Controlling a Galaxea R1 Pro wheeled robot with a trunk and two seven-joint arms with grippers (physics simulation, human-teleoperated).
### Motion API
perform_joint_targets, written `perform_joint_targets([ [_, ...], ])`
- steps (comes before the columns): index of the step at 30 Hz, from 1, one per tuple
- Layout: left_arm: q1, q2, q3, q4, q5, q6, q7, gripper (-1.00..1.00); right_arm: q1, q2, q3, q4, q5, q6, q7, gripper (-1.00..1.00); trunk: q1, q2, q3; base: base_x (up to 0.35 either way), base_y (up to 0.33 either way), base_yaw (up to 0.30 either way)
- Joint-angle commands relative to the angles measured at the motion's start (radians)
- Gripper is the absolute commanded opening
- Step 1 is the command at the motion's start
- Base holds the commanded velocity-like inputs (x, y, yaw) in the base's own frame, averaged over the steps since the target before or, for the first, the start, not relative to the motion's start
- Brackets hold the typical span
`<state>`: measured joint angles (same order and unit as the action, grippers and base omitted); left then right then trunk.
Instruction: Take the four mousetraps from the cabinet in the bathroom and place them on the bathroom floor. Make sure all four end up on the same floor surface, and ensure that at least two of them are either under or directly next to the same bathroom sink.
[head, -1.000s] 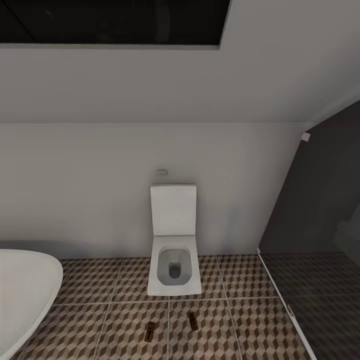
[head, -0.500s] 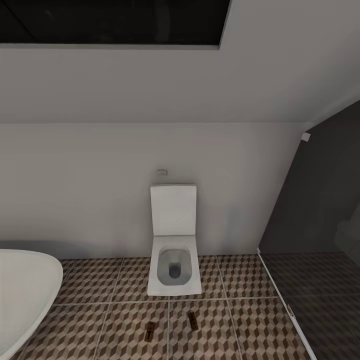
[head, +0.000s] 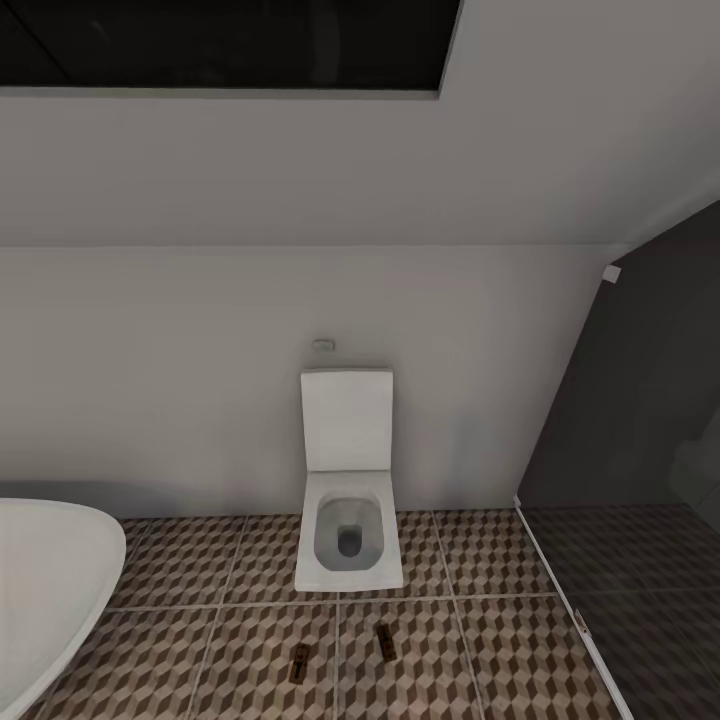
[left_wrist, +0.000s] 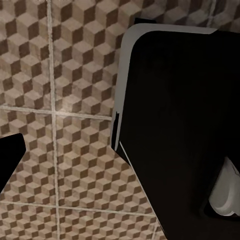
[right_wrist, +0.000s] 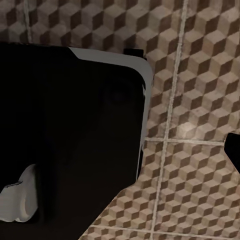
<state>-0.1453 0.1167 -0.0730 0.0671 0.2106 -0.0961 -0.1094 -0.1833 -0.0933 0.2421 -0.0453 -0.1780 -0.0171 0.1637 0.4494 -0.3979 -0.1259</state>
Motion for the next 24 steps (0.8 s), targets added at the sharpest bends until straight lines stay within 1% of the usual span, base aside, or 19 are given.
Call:
perform_joint_targets([
  [1,-0.002,0.000,-0.007,0.005,0.010,-0.008,-0.006,1.00,-0.001,0.007,0.009,0.000,-0.011,-0.020,0.003,1.00,0.001,-0.002,-0.002,0.000,0.000,0.000],
  [4,-0.002,0.000,-0.007,0.005,0.010,-0.008,-0.006,1.00,-0.001,0.017,0.009,-0.001,-0.011,-0.051,0.003,1.00,0.001,-0.002,-0.002,0.000,0.000,0.000],
  [7,-0.002,0.000,-0.007,0.005,0.010,-0.008,-0.006,1.00,-0.001,0.029,0.009,-0.002,-0.010,-0.098,0.003,1.00,0.001,-0.002,-0.002,0.000,0.000,0.000],
  [13,-0.002,0.000,-0.007,0.005,0.010,-0.008,-0.006,1.00,-0.001,0.035,0.009,-0.002,-0.010,-0.149,0.003,1.00,0.001,-0.002,-0.002,0.000,0.000,0.000],
  [16,-0.002,0.000,-0.007,0.005,0.010,-0.008,-0.006,1.00,-0.001,0.036,0.009,-0.002,-0.010,-0.163,0.003,1.00,0.001,-0.002,-0.002,0.000,0.000,0.000],
  [24,-0.002,0.000,-0.007,0.005,0.010,-0.008,-0.006,1.00,-0.001,0.037,0.009,-0.002,-0.009,-0.173,0.003,1.00,0.001,-0.002,-0.002,0.000,0.000,0.000],
])
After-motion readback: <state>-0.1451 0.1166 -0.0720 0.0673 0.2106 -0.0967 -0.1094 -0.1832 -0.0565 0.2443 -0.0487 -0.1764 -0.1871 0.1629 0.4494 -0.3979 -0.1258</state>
